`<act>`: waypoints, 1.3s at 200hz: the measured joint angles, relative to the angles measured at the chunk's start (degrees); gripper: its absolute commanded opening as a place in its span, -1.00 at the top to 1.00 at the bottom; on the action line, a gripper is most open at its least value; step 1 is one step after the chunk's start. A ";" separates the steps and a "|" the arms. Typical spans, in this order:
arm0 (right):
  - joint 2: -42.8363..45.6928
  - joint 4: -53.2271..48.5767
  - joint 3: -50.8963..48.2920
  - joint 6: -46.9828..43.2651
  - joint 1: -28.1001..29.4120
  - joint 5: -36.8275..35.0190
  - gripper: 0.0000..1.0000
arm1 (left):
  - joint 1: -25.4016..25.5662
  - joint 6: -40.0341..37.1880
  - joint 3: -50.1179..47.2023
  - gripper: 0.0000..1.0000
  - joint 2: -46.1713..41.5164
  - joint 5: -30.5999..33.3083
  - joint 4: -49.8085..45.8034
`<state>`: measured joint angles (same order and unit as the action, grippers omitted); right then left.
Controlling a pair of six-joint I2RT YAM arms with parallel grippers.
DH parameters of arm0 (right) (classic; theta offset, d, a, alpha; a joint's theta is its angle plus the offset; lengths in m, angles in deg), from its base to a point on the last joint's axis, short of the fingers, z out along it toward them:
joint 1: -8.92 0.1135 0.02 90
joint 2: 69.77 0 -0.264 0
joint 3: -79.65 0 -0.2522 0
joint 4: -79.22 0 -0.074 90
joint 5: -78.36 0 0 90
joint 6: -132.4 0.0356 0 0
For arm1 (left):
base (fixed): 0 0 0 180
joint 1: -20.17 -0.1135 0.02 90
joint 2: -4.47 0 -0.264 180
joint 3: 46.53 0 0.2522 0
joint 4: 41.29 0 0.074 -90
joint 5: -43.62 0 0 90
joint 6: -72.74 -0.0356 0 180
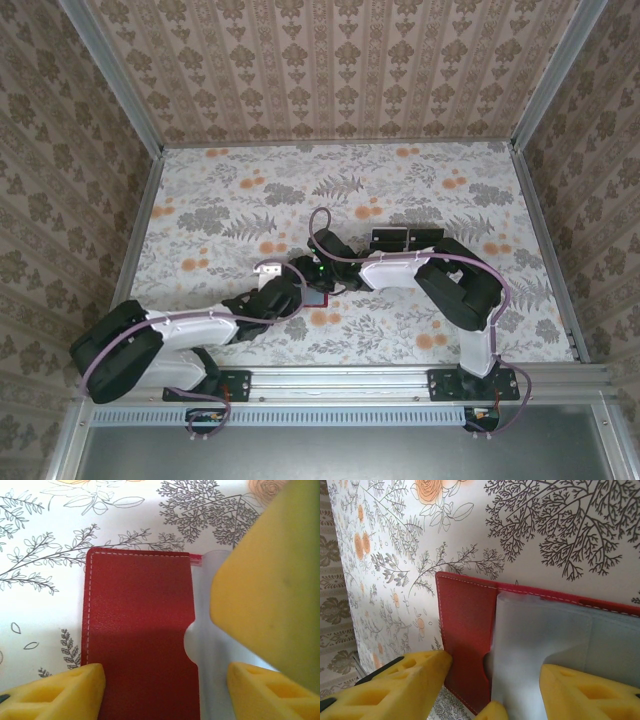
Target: Put the credit cards into the card holder
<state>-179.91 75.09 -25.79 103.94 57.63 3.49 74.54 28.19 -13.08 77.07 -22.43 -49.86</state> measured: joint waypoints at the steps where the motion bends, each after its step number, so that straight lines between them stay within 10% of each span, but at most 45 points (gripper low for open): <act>1: 0.00 0.02 0.00 0.00 0.00 0.02 -0.25 | 0.00 -0.02 0.02 -0.30 0.04 0.02 0.02; 260: 2.73 -1.99 -2.43 -1.99 -2.29 -1.31 -0.25 | 0.42 2.56 0.24 -0.28 1.66 2.27 1.14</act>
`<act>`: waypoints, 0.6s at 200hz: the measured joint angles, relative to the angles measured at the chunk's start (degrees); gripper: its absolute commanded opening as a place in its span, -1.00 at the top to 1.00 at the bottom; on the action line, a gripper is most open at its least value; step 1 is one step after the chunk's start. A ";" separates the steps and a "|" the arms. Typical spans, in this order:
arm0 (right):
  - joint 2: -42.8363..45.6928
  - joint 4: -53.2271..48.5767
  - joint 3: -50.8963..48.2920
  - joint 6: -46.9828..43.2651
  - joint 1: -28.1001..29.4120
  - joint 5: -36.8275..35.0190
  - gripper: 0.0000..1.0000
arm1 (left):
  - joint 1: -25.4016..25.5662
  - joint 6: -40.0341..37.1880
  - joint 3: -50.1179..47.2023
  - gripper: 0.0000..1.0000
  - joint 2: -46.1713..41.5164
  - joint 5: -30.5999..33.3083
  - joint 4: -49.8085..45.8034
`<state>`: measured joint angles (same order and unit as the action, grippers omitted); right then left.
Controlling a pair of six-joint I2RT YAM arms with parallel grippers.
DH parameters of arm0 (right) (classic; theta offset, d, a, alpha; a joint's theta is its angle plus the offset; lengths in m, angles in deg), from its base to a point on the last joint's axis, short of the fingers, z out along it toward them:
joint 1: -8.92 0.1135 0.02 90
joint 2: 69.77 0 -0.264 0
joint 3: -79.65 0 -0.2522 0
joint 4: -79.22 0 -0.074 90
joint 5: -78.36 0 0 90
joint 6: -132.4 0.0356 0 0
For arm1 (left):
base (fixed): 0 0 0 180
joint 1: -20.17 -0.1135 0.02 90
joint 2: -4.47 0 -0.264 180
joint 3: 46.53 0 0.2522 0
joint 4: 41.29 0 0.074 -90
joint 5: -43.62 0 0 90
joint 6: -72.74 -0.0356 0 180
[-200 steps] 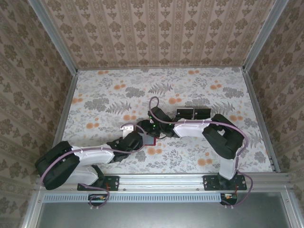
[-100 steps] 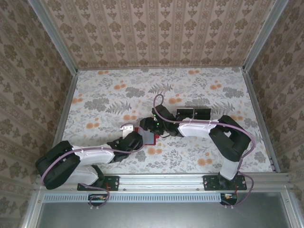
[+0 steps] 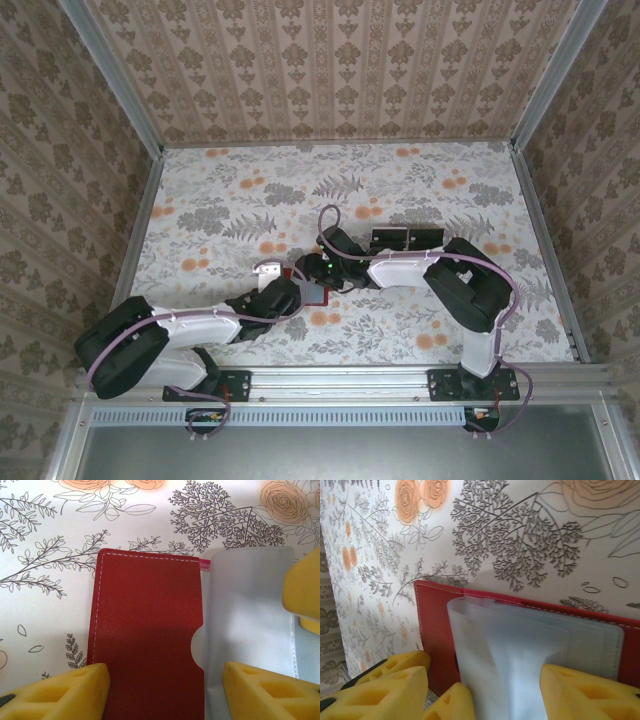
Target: Put the credit cards into the card holder
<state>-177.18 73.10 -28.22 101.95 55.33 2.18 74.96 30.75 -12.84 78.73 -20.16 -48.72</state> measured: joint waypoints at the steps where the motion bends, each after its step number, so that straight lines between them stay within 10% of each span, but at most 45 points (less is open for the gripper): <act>1: 0.00 0.00 0.02 0.00 0.02 0.00 -0.24 | 0.00 -0.02 0.00 -0.28 0.00 0.00 0.00; 120: -0.24 -0.66 4.13 -0.96 2.03 0.39 -0.24 | 0.76 0.00 -2.29 -0.45 -11.26 -2.19 -6.51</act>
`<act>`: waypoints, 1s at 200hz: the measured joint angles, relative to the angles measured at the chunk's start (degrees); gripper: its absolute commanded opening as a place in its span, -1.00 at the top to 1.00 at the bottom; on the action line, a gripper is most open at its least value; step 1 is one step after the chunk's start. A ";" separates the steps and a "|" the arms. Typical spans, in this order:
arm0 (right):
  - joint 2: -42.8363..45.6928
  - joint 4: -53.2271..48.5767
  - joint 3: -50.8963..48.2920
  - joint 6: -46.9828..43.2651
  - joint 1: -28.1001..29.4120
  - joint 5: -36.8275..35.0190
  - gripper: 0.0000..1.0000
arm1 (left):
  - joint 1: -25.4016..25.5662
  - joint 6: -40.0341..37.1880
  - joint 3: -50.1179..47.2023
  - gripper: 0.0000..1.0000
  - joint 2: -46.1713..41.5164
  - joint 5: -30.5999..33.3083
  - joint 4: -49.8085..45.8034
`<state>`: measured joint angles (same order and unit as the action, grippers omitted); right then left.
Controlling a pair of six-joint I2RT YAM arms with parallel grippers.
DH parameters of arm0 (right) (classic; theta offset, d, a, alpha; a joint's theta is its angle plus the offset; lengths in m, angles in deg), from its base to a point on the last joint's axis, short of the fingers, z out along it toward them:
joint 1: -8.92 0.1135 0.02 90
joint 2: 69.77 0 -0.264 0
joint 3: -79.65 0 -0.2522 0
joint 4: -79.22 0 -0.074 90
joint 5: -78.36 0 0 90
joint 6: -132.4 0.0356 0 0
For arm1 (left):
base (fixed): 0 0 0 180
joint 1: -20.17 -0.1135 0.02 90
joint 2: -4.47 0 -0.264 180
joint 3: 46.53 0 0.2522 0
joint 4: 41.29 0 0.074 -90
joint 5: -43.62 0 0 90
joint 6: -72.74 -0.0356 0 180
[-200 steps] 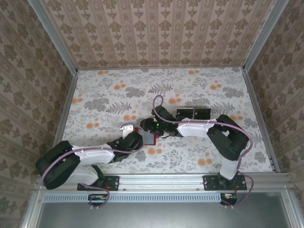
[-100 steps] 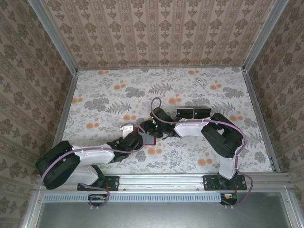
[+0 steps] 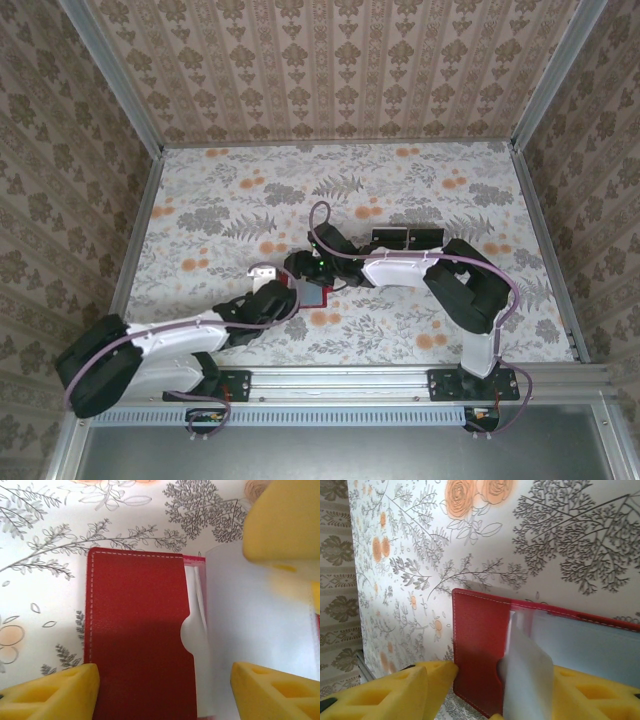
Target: Put the credit cards into the card holder
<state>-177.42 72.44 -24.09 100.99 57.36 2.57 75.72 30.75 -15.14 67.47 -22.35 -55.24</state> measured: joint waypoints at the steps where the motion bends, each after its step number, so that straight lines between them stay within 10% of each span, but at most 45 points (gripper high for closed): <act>1: 0.00 -0.04 0.07 0.00 0.04 0.00 -0.24 | 0.00 0.00 -0.04 -0.45 -0.22 0.00 -0.07; 101: -8.15 -4.50 12.28 -0.09 4.66 -0.22 -0.24 | 0.31 3.91 -3.32 -0.67 -38.91 6.51 -21.24; 200: -10.05 -8.61 15.52 -4.76 4.59 1.81 -0.24 | -1.01 6.27 -1.25 -0.82 -35.45 7.21 -30.49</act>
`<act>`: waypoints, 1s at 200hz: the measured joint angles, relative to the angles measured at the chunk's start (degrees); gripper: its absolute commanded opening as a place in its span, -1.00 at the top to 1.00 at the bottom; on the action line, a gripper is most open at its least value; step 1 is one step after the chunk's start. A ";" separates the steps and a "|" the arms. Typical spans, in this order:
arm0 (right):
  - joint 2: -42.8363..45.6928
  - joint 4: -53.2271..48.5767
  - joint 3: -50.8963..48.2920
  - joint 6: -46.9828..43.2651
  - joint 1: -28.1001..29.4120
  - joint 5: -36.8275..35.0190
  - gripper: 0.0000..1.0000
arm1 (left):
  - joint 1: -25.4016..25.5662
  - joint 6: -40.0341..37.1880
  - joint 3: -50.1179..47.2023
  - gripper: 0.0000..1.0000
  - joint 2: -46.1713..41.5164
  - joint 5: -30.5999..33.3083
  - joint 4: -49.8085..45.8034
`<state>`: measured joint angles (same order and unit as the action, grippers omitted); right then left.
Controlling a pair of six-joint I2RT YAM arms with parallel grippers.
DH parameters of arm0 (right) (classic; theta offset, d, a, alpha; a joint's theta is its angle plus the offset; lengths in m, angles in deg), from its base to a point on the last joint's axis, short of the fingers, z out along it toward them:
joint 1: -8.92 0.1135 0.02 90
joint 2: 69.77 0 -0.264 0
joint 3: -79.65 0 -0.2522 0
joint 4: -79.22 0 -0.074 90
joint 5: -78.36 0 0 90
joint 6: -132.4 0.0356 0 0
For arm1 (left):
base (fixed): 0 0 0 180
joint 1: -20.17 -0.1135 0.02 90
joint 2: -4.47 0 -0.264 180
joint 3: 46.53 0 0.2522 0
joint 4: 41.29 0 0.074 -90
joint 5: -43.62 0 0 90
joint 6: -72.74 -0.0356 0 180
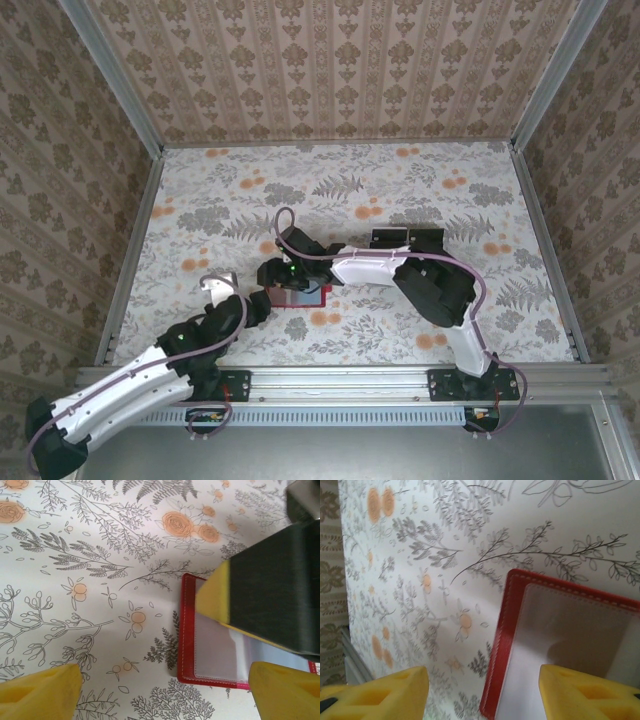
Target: Put the credit cards into the card holder
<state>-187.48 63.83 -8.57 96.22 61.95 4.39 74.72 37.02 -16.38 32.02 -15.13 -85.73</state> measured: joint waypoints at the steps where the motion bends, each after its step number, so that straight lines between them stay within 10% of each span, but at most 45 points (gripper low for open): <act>1: 0.15 -0.04 0.00 -0.15 -0.02 0.00 -0.24 | -0.04 0.00 0.02 -0.83 0.13 0.00 0.00; 94: 32.35 -25.70 -7.93 -27.06 -11.41 -10.80 -0.21 | -10.67 -4.70 7.04 -1.00 15.02 -7.91 3.15; 200: 34.99 -47.17 -16.96 -44.26 -12.04 -29.55 -0.10 | -22.91 -13.44 15.21 -1.00 22.80 -18.25 5.18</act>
<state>-152.48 16.66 -25.53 51.96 49.91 -25.16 51.81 23.58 -1.17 54.82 -33.38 -80.55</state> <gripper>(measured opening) 0.551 0.997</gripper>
